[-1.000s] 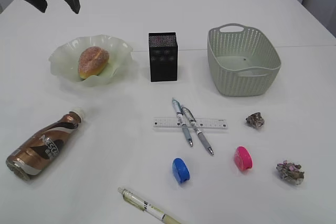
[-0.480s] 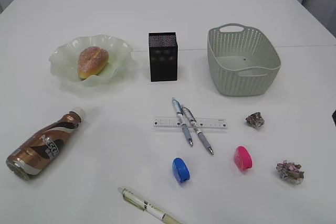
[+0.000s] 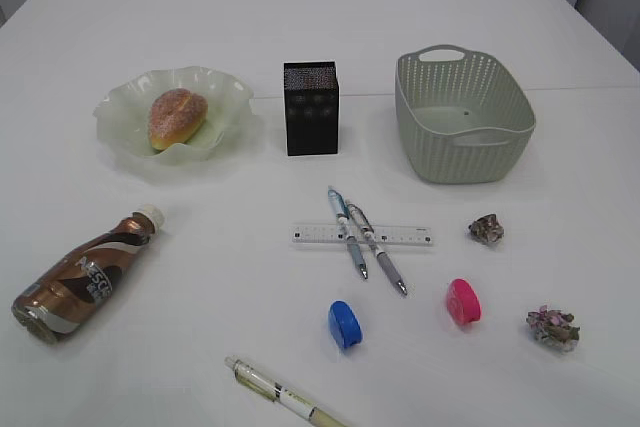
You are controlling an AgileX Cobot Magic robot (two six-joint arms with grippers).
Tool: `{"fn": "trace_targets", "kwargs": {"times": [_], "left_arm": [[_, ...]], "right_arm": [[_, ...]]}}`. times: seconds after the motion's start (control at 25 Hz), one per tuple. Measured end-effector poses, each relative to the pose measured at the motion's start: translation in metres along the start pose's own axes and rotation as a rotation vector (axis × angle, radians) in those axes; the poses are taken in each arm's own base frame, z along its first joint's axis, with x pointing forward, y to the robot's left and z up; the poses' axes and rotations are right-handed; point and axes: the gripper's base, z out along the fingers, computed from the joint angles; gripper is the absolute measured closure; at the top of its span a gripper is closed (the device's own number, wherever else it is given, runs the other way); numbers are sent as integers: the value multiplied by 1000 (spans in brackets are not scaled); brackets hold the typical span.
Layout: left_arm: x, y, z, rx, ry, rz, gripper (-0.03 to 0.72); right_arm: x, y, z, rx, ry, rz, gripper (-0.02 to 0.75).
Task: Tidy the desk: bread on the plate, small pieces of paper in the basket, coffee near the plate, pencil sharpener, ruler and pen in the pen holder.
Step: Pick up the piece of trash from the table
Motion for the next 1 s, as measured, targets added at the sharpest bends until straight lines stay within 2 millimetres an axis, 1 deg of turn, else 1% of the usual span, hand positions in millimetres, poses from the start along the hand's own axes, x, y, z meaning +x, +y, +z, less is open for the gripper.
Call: {"fn": "trace_targets", "kwargs": {"times": [0.12, 0.2, 0.28, 0.36, 0.48, 0.72, 0.88, 1.0], "left_arm": [[22, 3, -33, 11, -64, -3, 155], [34, 5, -50, 16, -101, -5, 156], [46, 7, -64, 21, -134, -6, 157], [55, 9, -73, 24, -155, -7, 157], [68, 10, -77, 24, -155, -13, 157], [88, 12, -75, 27, -132, -32, 157], [96, 13, -80, 31, -150, -39, 160], [97, 13, -84, 33, -160, -41, 160]], "right_arm": [[2, 0, 7, 14, 25, 14, 343], [1, 1, 10, 25, 36, 24, 343], [-2, 3, 16, 38, 54, 25, 343], [-6, 6, 25, 56, 84, 22, 343], [-12, 12, 43, 83, 151, 8, 342], [-22, 26, 88, 137, 287, -27, 342], [-24, 32, 113, 170, 368, -46, 342], [-23, 35, 124, 176, 411, -49, 342]]}}
